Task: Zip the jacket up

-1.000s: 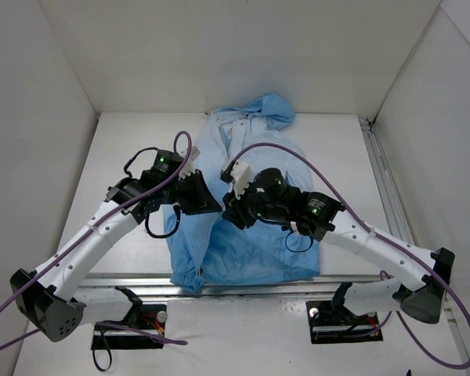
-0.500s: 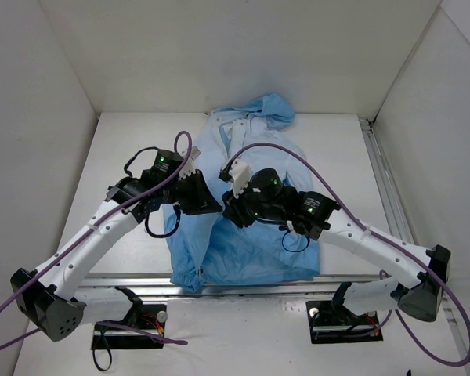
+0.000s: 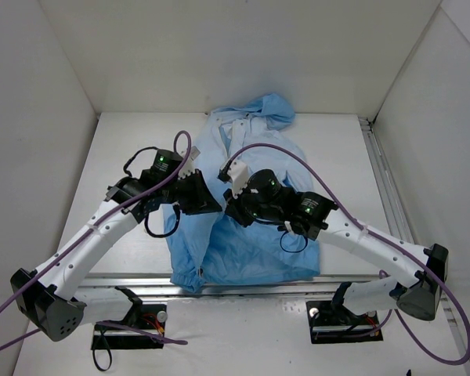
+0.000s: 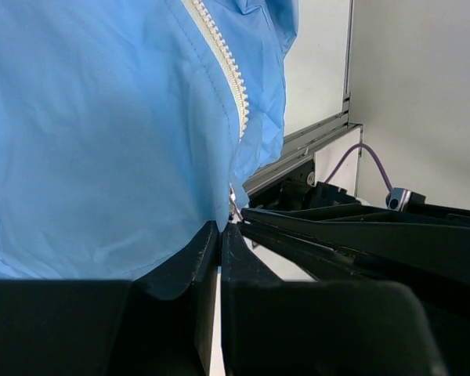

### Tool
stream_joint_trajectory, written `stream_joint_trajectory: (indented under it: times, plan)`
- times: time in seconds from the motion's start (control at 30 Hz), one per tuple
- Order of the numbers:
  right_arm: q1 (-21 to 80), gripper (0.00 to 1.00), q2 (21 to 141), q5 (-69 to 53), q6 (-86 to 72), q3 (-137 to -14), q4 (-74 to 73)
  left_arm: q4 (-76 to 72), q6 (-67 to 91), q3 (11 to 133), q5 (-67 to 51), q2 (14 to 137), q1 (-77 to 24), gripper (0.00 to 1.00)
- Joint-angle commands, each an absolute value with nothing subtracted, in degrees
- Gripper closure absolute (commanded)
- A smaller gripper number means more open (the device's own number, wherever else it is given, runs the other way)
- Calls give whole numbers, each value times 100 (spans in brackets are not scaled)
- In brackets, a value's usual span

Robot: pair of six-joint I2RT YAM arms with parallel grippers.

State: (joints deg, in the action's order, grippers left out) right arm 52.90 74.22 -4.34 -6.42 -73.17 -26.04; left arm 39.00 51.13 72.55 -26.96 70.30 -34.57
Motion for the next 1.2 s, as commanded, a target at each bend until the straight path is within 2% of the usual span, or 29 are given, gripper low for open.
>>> stream_joint_trajectory:
  times: [0.0, 0.33, 0.9, 1.03, 1.17]
  plan:
    - [5344, 100, 7392, -124, -677, -7365, -2250, 3727, 5107, 7453, -2874, 6891, -3419, 100]
    - [5344, 100, 7269, 342, -694, -7427, -2250, 3911, 4922, 7497, -2935, 6873, -3419, 100]
    - [5168, 100, 7857, 879, -501, -7603, -2145, 4421, 4166, 7691, -3981, 6741, -3366, 100]
    - [5010, 100, 7875, 905, -483, -7480, -2031, 4377, 4096, 7550, -4210, 6697, -3313, 100]
    - [4738, 100, 7727, 380, -588, -7445, -2004, 4447, 3982, 7506, -4078, 6680, -3313, 100]
